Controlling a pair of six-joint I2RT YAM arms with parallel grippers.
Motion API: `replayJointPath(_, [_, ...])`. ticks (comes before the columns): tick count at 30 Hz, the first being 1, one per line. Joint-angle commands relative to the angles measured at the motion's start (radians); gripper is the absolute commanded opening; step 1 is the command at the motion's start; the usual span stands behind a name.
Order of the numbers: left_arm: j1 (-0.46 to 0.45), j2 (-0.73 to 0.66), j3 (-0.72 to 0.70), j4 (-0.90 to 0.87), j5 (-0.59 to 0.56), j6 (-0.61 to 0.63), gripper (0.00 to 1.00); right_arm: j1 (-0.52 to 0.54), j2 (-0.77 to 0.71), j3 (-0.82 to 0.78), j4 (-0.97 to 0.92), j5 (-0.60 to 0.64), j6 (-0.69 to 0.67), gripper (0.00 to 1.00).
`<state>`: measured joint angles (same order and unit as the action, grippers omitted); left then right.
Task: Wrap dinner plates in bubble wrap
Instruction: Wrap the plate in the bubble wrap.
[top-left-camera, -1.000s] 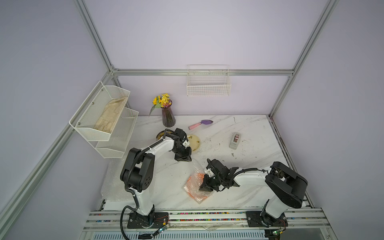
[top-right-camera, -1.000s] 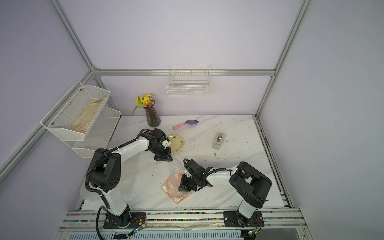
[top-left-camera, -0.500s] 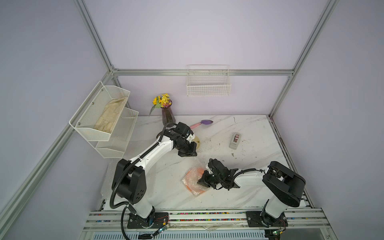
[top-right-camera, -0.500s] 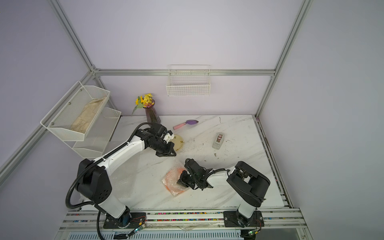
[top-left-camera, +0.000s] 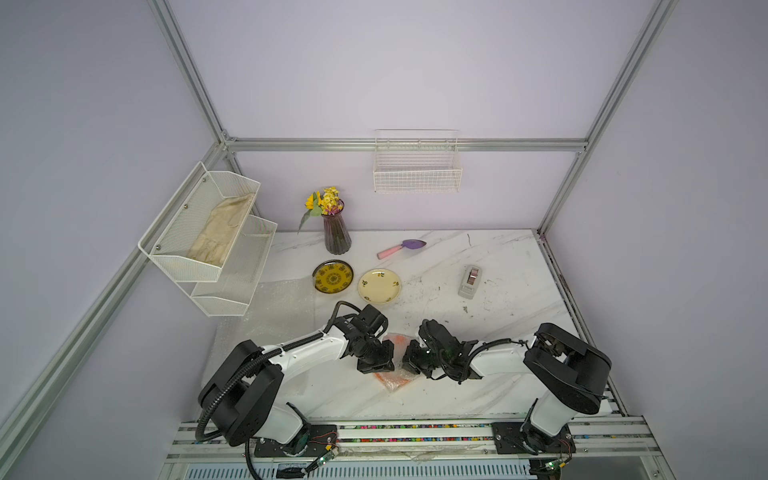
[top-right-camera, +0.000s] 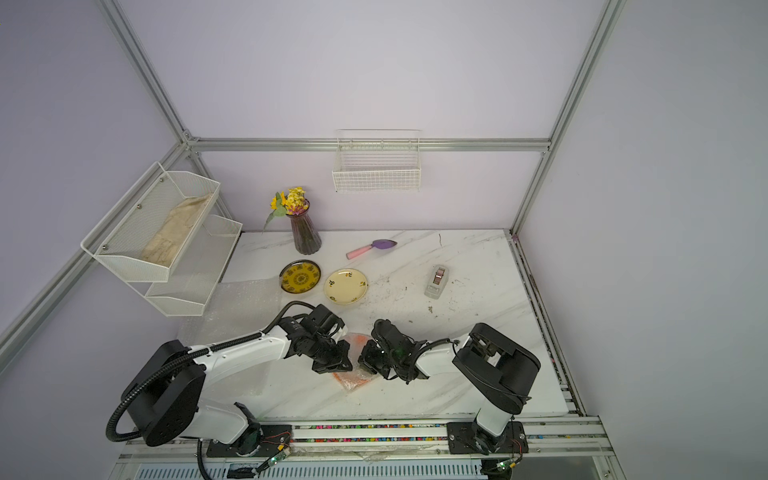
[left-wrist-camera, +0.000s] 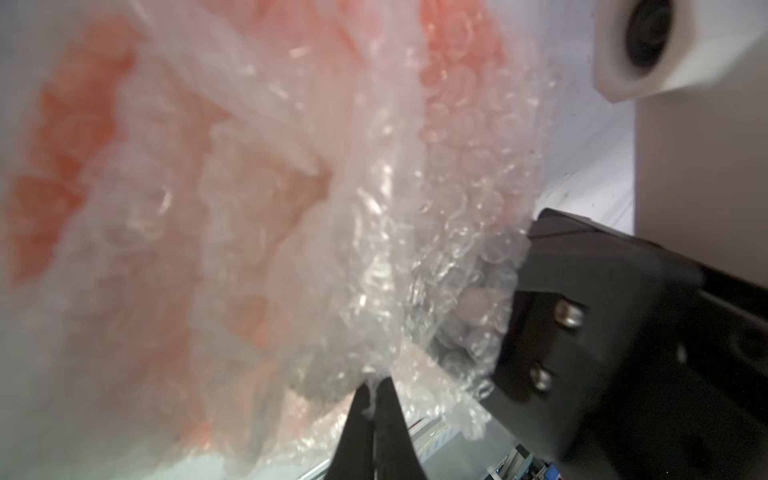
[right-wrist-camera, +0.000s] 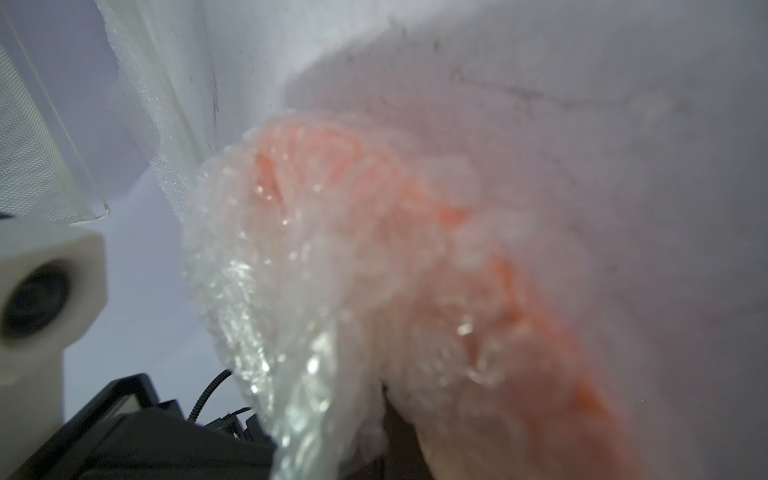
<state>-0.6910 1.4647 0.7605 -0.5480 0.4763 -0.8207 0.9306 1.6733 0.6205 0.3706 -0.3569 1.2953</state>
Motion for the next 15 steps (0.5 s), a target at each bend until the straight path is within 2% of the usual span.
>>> replayJointPath(1, [-0.012, 0.062, -0.051, -0.039, 0.041, -0.008, 0.00, -0.018, 0.002, -0.032, -0.230, 0.148, 0.009, 0.00])
replayJointPath(5, [0.000, 0.135, -0.048, -0.111, -0.029, 0.035, 0.00, -0.018, -0.119, 0.034, -0.459, 0.151, -0.058, 0.00])
replayJointPath(10, [0.011, 0.188, -0.041, -0.115, -0.036, 0.052, 0.00, -0.016, -0.244, 0.087, -0.655, 0.099, -0.112, 0.05])
replayJointPath(13, [0.009, 0.194, -0.028, -0.115, -0.034, 0.052, 0.00, -0.017, -0.295, 0.096, -0.679, 0.047, -0.146, 0.03])
replayJointPath(15, [0.010, 0.192, -0.020, -0.119, -0.030, 0.052, 0.00, -0.015, -0.295, 0.087, -0.595, -0.030, -0.128, 0.02])
